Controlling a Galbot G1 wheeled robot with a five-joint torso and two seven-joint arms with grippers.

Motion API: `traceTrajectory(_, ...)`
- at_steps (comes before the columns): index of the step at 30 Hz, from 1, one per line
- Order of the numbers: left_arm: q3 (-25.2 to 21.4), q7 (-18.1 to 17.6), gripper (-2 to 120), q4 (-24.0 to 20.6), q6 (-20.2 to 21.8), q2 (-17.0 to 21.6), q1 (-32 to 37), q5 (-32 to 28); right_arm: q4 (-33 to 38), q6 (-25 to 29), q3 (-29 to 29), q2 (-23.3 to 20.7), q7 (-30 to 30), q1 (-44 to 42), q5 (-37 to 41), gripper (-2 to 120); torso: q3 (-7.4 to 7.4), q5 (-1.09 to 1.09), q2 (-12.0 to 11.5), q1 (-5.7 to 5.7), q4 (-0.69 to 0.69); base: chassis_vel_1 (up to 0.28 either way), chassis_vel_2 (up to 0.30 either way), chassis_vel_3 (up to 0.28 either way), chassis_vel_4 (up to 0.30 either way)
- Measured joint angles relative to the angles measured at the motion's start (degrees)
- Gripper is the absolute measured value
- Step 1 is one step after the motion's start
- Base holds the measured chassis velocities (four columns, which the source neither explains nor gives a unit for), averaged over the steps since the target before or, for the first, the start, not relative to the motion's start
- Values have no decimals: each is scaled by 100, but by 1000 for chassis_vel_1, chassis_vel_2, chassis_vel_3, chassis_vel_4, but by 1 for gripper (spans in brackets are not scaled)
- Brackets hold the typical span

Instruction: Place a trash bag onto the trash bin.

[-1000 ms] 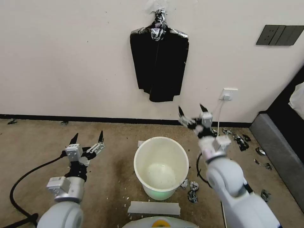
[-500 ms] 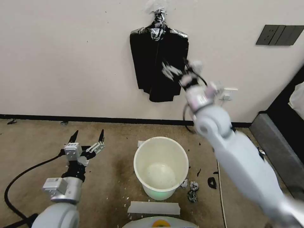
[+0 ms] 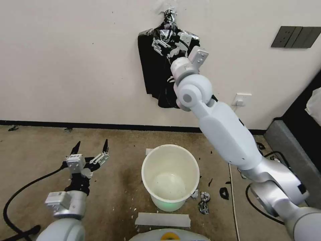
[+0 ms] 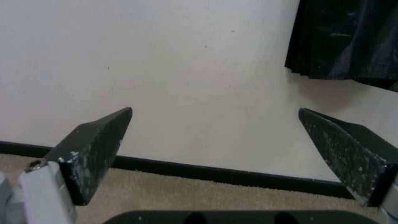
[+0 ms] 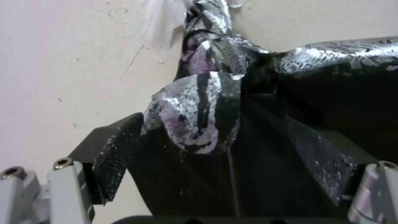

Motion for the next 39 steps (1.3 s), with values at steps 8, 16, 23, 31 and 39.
traceTrajectory(8, 17, -4, 100, 46, -3, 4, 6, -1, -29, 7, 100, 123, 195, 69, 278, 90, 0, 0, 0, 0, -1, 0, 0, 0, 0)
traceTrajectory(16, 52, -6, 100, 105, -3, -26, 10, -2, 2, 39, 302, 456, 689, 238, 876, 92, 0, -1, 0, 0, 0, 0, 0, 0, 0)
traceTrajectory(23, 51, -9, 100, 121, -5, -83, 51, -2, -97, 52, 374, 601, 886, 308, 986, 92, -1, 0, 1, 0, 0, 0, 0, 0, 0)
traceTrajectory(31, 62, -9, 100, 116, -6, -112, 73, -3, -260, 66, 468, 637, 899, 308, 956, 73, 0, 0, 1, 0, 0, 0, 0, 0, 0)
traceTrajectory(39, 73, -9, 100, 137, -13, -143, 111, -2, -292, 69, 495, 647, 888, 296, 936, 42, 0, 0, 1, 0, 0, 0, 0, 0, 0)
